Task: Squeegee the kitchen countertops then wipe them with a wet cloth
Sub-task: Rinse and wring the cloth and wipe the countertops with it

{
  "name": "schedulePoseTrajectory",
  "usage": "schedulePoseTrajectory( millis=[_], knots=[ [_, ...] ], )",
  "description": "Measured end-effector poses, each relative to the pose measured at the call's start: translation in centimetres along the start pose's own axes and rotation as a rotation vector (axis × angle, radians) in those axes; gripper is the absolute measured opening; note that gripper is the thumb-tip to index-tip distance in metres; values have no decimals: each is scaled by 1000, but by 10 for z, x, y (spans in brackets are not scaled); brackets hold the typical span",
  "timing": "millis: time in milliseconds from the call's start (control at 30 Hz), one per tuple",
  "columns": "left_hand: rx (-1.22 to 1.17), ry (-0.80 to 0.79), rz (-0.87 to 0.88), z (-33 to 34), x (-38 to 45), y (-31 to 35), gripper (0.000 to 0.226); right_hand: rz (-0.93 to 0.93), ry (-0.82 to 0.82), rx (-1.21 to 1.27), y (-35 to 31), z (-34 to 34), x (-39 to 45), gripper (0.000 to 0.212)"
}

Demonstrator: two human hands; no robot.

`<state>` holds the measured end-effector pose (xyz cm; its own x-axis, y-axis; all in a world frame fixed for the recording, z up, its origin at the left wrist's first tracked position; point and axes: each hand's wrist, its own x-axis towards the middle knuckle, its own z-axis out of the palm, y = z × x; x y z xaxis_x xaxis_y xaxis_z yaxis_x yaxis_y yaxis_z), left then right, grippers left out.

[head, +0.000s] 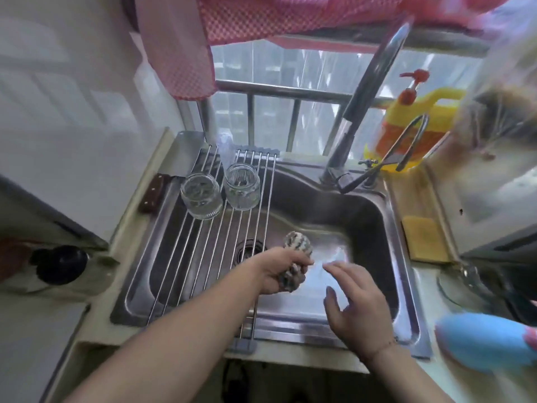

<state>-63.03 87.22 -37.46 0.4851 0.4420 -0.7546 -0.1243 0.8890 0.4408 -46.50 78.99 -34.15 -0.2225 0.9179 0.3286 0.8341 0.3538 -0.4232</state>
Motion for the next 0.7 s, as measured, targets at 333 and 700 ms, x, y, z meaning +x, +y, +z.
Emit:
schedulePoseTrajectory(
  millis=[333, 700],
  knots=[
    [589, -214, -100, 28, 7, 25, 35, -599, -150, -351, 61, 47, 77, 31],
    [1652, 479, 377, 13, 37, 22, 31, 197, -1087, -229, 30, 68, 109, 12]
  ],
)
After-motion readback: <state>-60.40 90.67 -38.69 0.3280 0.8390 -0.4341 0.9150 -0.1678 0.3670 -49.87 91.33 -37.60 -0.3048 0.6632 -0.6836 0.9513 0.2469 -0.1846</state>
